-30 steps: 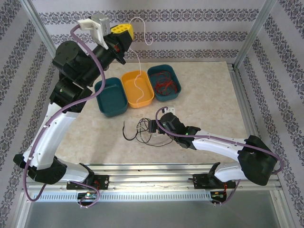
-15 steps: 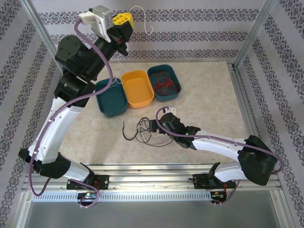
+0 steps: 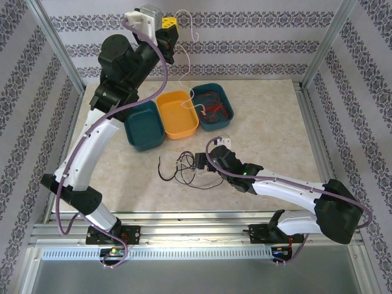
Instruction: Untangle the cables
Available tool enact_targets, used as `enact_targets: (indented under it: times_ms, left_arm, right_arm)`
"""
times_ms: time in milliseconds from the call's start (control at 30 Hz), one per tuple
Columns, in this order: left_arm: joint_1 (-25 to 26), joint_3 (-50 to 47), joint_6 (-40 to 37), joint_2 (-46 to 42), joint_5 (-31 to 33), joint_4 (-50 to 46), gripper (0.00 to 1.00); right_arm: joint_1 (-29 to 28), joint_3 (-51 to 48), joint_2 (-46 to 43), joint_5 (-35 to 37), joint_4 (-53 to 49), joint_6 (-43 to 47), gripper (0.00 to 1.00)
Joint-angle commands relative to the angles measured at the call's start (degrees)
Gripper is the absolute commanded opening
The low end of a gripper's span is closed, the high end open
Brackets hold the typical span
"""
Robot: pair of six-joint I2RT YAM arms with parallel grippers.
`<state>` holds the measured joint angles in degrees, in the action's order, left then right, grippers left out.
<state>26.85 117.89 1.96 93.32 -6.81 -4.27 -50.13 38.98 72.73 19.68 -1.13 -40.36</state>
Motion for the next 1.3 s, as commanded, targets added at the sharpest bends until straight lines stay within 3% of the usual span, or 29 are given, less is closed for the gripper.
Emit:
enact_targets:
  times_ms: [0,400,833,1267]
  left_arm:
    - [-1.34,2.61,1.56,1.78,0.03,-1.35,0.00]
    - [-4.25,1.71,2.49,7.53,1.75,-2.99,0.00]
    - [-4.92,-12.06,2.52,11.00,6.55,-0.10,0.00]
    - [-4.96,-14.44,2.04,17.05,8.10,-2.87,0.00]
  right_arm:
    - [-0.06,-0.92,-1.15,1.88,-1.68,-0.94,0.98]
    - [-0.08,-1.10,-2.11,2.64,-2.40,-1.19,0.98]
    - [0.03,-1.80,-4.80,3.77,-4.28,-1.78,0.98]
    - [0.12,-3.22,-9.58,6.48,-7.40,-2.36,0.98]
